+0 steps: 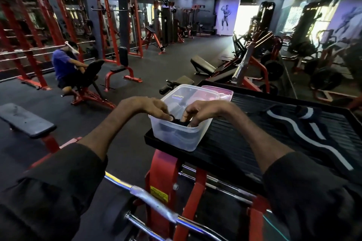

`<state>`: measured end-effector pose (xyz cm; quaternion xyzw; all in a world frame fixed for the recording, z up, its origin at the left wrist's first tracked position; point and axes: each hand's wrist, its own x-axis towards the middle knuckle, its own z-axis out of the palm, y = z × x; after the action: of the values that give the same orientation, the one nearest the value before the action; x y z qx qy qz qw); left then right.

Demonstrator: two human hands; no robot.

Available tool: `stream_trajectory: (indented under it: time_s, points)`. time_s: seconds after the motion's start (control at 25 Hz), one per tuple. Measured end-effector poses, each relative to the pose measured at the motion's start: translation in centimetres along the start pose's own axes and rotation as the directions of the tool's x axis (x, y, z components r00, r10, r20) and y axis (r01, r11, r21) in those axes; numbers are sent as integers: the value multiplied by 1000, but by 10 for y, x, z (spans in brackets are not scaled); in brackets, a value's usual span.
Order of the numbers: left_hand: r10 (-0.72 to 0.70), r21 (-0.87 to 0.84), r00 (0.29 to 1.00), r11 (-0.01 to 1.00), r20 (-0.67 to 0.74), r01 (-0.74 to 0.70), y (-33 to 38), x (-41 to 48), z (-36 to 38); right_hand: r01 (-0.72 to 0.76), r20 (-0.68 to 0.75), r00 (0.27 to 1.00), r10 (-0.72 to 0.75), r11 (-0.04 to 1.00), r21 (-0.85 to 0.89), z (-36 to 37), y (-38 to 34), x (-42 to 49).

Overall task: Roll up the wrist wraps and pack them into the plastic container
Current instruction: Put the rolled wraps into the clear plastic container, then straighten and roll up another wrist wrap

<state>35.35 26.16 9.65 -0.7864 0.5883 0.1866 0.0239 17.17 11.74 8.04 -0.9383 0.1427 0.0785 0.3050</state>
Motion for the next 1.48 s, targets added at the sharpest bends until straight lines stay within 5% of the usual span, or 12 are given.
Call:
stream_trajectory:
  time_s: [0.08, 0.2, 0.32, 0.48, 0.72, 0.88, 0.96, 1.16, 1.24, 1.36, 1.48]
  points:
    - [131, -86, 989, 987, -61, -136, 7, 4, -6, 31, -79, 997, -26, 998, 61, -3, 4, -2]
    - [328, -114, 863, 911, -384, -397, 26, 19, -10, 125, -334, 940, -66, 979, 160, -13, 12, -8]
    - [430, -189, 689, 753, -584, -631, 73, 46, -8, 148, -537, 843, -39, 976, 162, -24, 30, -32]
    - [455, -313, 570, 522, -685, -793, 150, 85, 2, 114, -687, 725, 55, 974, 198, -35, 58, -96]
    - [458, -550, 674, 390, -580, -739, 243, 147, 49, -114, -794, 422, 438, 894, 433, -19, 118, -212]
    - [465, -734, 769, 309, -438, -605, 274, 153, 96, -282, -746, 155, 648, 752, 595, 9, 144, -270]
    - [464, -791, 805, 296, -370, -535, 288, 154, 113, -406, -654, 93, 751, 628, 664, 21, 161, -292]
    - [482, -777, 840, 417, -250, -471, 310, 153, 143, -694, -375, 175, 910, 384, 609, 35, 334, -328]
    - [454, -702, 866, 547, -208, -456, 317, 154, 152, -754, -315, 214, 925, 361, 548, 37, 374, -329]
    - [422, -400, 885, 789, -197, -466, 335, 152, 157, -801, -350, 229, 908, 380, 462, 22, 306, -320]
    - [350, -295, 913, 867, -209, -400, 352, 151, 160, -667, -316, 423, 849, 528, 526, 8, 256, -312]
